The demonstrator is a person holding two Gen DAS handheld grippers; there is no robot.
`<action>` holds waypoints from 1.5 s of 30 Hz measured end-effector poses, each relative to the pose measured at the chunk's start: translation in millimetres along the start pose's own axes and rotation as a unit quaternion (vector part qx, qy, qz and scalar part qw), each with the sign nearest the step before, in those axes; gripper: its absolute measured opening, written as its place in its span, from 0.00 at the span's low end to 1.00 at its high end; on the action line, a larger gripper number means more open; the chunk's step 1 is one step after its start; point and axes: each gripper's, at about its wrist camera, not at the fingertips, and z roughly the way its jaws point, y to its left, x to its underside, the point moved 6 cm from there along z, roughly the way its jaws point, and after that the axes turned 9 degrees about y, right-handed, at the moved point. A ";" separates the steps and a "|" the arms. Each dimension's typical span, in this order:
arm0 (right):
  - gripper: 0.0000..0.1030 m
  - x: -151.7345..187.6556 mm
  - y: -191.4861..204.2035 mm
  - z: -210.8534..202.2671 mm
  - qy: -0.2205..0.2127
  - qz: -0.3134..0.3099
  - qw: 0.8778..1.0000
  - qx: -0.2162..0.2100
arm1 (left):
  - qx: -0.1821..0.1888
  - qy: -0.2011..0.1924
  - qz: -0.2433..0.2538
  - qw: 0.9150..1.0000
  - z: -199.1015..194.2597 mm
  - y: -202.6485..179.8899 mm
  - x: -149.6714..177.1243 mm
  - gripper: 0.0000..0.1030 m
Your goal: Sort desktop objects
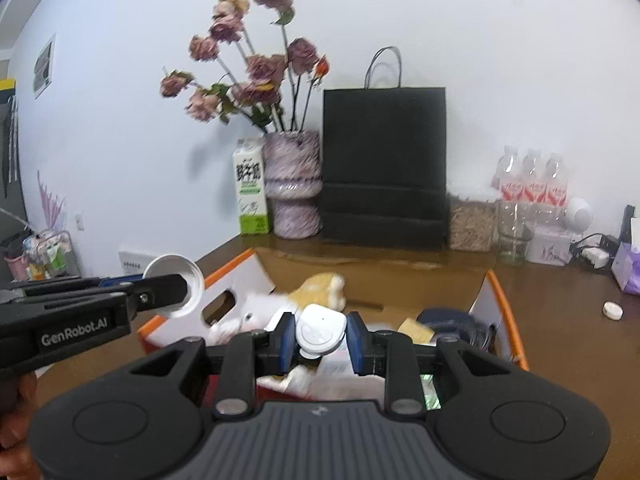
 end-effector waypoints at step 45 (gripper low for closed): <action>1.00 5.7 -44.1 45.1 -0.021 -0.001 0.999 0.032 | -0.098 0.012 -0.011 0.995 58.7 16.4 6.5 1.00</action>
